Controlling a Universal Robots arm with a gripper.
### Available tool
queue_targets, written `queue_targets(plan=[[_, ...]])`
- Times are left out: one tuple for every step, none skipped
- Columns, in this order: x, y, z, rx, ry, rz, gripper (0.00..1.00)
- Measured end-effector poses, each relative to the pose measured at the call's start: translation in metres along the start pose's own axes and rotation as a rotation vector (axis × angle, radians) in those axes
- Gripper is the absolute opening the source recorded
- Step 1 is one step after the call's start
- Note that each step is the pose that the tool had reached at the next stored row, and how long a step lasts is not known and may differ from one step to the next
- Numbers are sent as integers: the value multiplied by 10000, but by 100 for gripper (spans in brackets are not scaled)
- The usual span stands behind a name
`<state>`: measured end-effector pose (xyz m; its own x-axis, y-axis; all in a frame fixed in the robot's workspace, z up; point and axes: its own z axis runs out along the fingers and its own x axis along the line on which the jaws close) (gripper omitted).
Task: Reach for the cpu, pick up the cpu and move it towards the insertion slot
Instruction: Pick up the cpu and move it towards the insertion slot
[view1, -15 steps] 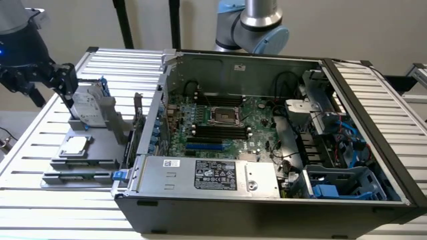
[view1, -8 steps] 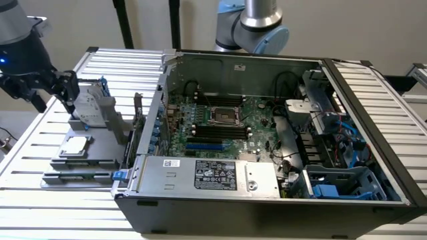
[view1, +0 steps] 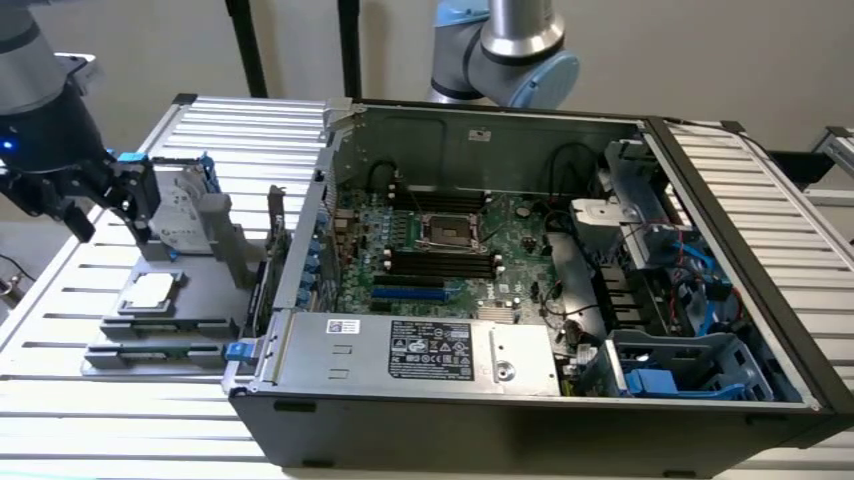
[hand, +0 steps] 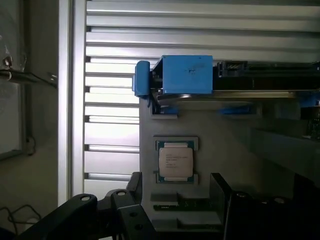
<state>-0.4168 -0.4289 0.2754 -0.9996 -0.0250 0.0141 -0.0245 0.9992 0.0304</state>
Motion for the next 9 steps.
queue_targets(plan=[[0, -16, 18, 0, 0, 0, 65], [0, -31, 35, 0, 1, -1, 65], [-1, -43, 53, -1, -1, -2, 65], [-2, -54, 71, 0, -1, -4, 65], [-4, -63, 89, 0, 0, -6, 65], [-9, -68, 106, 0, 0, -9, 65], [-15, -72, 124, 0, 0, -13, 65], [-22, -74, 142, 1, 0, -19, 65], [-33, -75, 161, 1, 2, -28, 65]])
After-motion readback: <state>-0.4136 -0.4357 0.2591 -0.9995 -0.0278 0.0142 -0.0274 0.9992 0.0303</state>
